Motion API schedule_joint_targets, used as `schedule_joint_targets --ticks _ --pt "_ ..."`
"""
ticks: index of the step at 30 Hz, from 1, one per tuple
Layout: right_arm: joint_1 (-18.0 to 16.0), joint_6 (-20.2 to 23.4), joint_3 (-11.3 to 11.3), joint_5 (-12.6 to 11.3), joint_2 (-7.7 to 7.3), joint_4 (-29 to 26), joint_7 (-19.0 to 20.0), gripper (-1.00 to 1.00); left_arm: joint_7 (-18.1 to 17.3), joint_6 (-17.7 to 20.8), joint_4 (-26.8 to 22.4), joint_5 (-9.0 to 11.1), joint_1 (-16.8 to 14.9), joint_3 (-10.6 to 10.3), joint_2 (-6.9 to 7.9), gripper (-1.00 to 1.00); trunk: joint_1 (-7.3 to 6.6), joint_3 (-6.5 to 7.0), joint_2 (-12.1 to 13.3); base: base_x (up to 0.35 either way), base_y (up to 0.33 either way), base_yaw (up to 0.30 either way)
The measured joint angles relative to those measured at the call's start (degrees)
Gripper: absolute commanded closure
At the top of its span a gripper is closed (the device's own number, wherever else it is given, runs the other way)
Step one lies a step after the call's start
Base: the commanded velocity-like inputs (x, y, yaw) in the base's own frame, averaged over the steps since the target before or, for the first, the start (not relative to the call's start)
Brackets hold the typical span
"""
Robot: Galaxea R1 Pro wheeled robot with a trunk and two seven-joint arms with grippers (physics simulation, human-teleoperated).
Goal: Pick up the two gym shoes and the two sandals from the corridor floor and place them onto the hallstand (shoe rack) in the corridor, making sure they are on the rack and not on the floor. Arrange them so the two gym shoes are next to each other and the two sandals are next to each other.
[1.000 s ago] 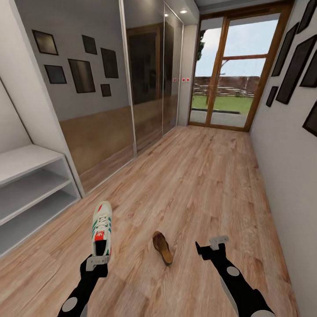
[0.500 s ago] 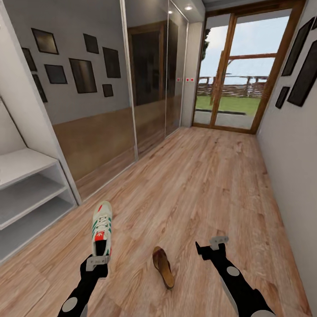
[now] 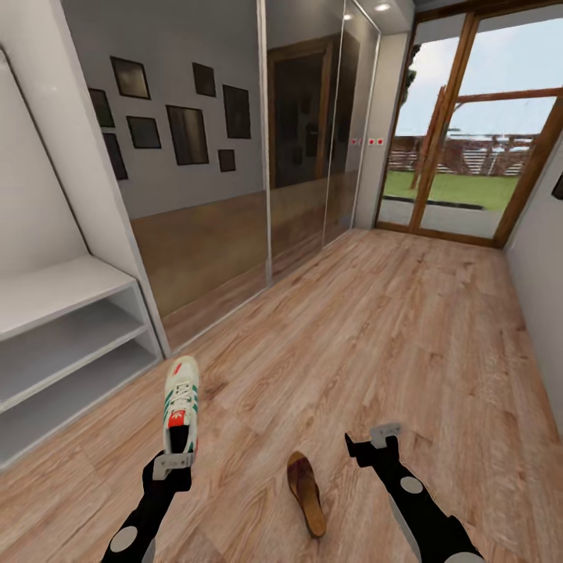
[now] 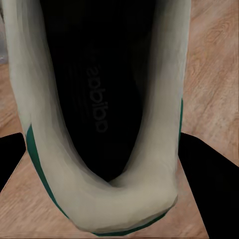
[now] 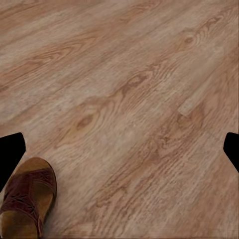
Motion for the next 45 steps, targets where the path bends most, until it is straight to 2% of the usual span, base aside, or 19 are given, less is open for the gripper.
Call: schedule_joint_targets --ticks 5,7,9,10,13,15,16,17,19,25,30,39,45 --pt "0.01 -0.07 0.1 0.07 0.26 4.08 0.05 -1.0 -0.49 0.57 -0.82 0.01 -0.85 -0.15 0.07 1.0 0.0 0.0 0.0 0.004 -0.002 0.278" --pt "0.0 -0.15 0.07 -0.04 0.36 6.78 -0.03 -1.0 -0.58 5.62 -6.98 0.05 -1.97 -0.51 -0.05 1.0 0.0 0.01 0.0 0.0 0.0 0.278" --pt "0.0 -0.17 0.04 -0.11 0.36 7.43 -0.05 -1.0 -0.76 9.09 -9.84 0.05 -2.15 -0.69 -0.31 1.0 0.0 0.0 0.0 0.0 0.0 0.278" --pt "0.01 -0.2 0.02 -0.16 0.32 9.21 -0.05 -1.0 -1.57 12.31 -13.56 0.18 -2.25 -0.79 -0.6 1.0 0.0 0.0 0.0 0.0 0.0 0.278" --pt "0.01 -0.67 0.02 -0.11 0.31 11.95 -0.04 -1.0 -4.52 14.15 -16.83 0.21 -2.32 -0.78 -0.78 1.0 0.0 0.0 0.0 0.0 0.0 0.278" --pt "0.0 -1.49 0.02 -0.06 0.31 13.1 -0.08 -1.0 -7.13 14.57 -17.62 0.21 -2.34 -0.75 -0.58 1.0 0.0 0.0 0.0 0.0 0.0 0.278" --pt "0.01 -2.24 -0.01 0.0 0.31 13.99 -0.25 -1.0 -9.64 14.84 -17.79 0.19 -2.31 -0.76 -0.47 1.0 0.0 0.0 0.0 0.0 0.0 0.278" --pt "0.01 -2.96 -0.01 0.12 0.31 15.1 -2.15 -1.0 -12.22 15.14 -17.78 0.08 -1.94 -0.84 -0.34 1.0 0.0 0.0 0.0 0.0 0.0 0.278" --pt "0.01 -3.27 0.03 -0.2 0.54 16.0 -6.24 -1.0 -13.33 15.23 -17.76 -0.03 -1.59 -0.9 -0.38 1.0 0.0 0.0 0.0 0.0 0.0 0.169" --pt "0.02 -3.29 0.01 -0.29 1.5 17.74 -7.76 -1.0 -13.57 15.07 -17.23 -0.27 -1.57 -0.78 -0.69 1.0 0.0 0.0 0.0 0.0 0.0 0.039" --pt "0.02 -3.23 0.17 -0.24 1.62 18.08 -7.58 -1.0 -13.63 15.2 -17.2 -0.2 -1.57 -0.88 -0.72 1.0 -0.01 0.0 0.0 0.048 0.0 0.004" --pt "0.02 -3.22 0.24 -0.1 1.62 18.19 -7.53 -1.0 -13.63 15.27 -17.21 -0.25 -1.66 -1.04 -0.81 1.0 -0.03 0.0 0.0 0.287 0.0 0.0" --pt "0.01 -3.24 0.16 -0.06 1.54 18.29 -7.91 -1.0 -13.67 15.27 -17.49 -0.29 -1.58 -1.22 -0.72 1.0 0.0 -0.03 0.0 0.053 0.0 0.065"
